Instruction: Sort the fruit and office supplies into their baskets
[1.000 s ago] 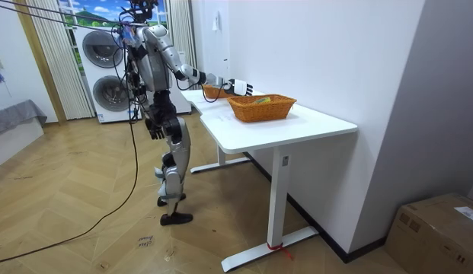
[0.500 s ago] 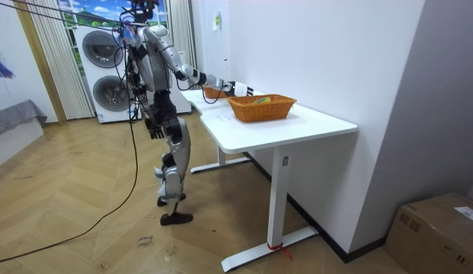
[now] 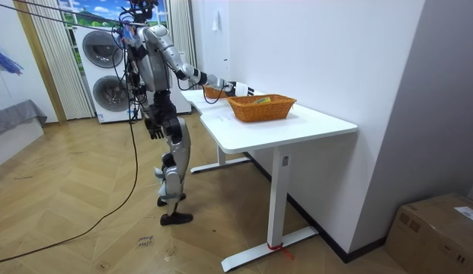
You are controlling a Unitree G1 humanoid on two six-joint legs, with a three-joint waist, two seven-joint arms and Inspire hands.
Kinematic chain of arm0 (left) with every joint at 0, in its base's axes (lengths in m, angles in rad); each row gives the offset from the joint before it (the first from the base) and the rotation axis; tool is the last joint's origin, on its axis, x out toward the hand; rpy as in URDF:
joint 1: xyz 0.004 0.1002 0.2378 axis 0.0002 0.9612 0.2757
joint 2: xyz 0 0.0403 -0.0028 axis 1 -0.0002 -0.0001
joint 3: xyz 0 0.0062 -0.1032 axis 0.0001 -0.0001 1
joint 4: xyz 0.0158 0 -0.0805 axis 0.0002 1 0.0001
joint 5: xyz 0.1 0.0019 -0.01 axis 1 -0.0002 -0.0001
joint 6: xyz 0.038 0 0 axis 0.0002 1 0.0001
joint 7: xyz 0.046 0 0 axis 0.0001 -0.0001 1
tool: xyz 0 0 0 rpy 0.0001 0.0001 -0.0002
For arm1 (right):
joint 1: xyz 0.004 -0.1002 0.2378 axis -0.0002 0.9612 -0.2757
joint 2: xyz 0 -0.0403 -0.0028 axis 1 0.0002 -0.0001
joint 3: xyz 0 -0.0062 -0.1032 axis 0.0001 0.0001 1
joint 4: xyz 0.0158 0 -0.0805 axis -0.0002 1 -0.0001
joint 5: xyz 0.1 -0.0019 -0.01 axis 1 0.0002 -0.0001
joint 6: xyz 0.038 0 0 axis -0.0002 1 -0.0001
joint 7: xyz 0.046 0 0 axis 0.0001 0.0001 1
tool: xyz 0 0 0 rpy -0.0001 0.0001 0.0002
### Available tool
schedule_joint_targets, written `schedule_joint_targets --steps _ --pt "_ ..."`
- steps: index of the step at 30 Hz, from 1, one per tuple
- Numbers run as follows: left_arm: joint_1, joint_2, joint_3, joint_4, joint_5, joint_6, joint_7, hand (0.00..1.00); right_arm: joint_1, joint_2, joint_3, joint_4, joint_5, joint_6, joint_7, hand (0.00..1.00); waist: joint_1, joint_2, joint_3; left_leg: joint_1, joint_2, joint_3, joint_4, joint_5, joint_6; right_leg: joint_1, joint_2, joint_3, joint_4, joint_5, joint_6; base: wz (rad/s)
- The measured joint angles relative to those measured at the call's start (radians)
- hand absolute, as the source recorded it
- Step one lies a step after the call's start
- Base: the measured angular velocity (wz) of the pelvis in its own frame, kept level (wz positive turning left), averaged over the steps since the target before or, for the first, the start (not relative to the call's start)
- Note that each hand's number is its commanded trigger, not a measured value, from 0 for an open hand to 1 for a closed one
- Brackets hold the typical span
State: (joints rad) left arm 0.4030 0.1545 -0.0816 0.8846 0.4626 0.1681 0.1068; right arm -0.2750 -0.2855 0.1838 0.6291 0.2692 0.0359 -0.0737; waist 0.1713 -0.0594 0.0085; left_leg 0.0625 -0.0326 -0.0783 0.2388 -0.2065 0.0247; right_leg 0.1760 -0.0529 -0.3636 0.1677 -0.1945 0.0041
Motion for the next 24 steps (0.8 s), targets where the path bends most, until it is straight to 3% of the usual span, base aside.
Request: schedule_joint_targets --steps 14,24 --pt "0.0 0.0 0.0 -0.001 0.0 0.0 -0.001 0.0 -0.008 -0.015 0.001 0.035 -0.04 -0.022 0.0 0.0 0.012 0.007 0.0052 0.001 -0.004 -0.015 0.005 0.001 0.0 0.007 -0.002 -0.008 0.0 -0.003 0.0 0.02" --pt "0.002 0.004 -0.001 -0.002 0.0 0.0 -0.023 0.0 -0.011 -0.021 0.002 0.038 -0.13 -0.023 0.003 0.0 0.028 0.004 0.0036 0.002 -0.014 -0.04 0.002 0.002 -0.001 0.015 -0.008 -0.029 0.004 -0.017 0.004 0.07"
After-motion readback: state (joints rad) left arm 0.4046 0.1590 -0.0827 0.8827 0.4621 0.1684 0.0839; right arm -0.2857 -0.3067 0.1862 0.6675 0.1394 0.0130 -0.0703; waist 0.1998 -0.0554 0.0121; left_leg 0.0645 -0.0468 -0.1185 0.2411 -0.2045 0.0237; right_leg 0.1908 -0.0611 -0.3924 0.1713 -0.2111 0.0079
